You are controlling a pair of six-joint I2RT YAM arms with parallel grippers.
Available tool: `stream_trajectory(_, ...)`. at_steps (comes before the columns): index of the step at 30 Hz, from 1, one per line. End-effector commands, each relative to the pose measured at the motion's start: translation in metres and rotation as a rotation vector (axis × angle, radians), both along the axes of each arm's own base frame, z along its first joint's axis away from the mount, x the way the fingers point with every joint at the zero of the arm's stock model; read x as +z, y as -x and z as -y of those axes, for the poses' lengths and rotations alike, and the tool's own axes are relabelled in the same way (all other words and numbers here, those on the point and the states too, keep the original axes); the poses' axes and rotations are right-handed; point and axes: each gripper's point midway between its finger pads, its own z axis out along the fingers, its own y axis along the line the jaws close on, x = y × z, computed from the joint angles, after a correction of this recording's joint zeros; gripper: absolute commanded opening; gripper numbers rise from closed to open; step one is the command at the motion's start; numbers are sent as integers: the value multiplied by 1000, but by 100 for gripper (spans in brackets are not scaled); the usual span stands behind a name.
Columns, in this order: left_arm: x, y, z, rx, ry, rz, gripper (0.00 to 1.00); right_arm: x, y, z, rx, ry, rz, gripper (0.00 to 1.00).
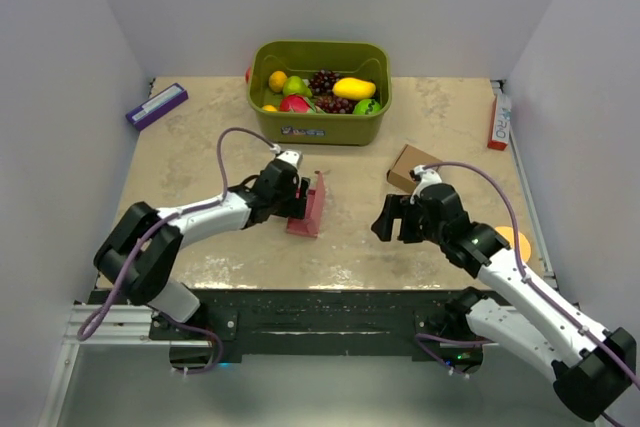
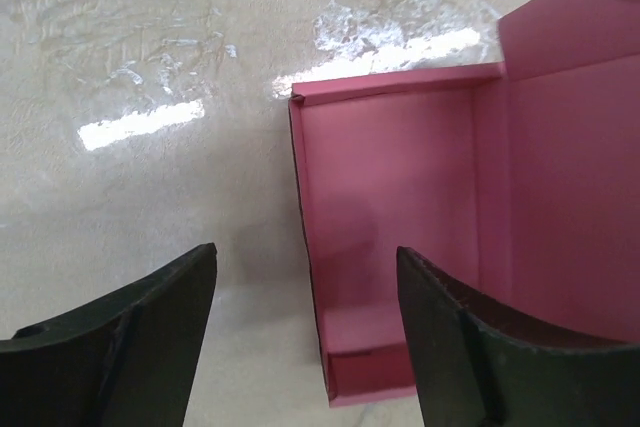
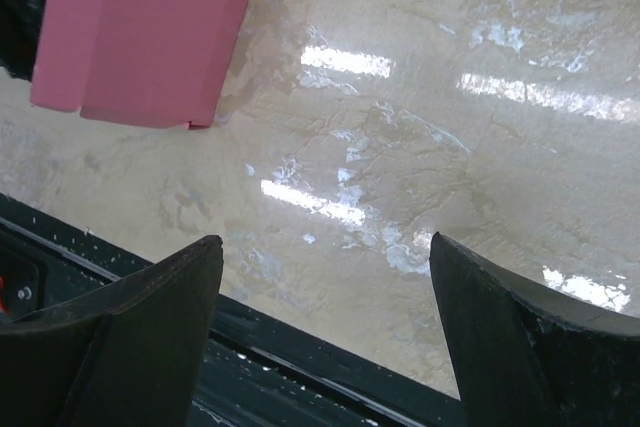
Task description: Fold the paper box
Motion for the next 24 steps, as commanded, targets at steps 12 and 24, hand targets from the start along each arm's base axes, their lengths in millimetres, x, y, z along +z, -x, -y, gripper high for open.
stream_trajectory(12,24,24,-56,227,105,84,76,-42,3,-12,-4,-49,-83,82)
stream_trajectory(24,-4,42,-35,147,100,-4,70,-40,0,-13,-18,-50,-83,79)
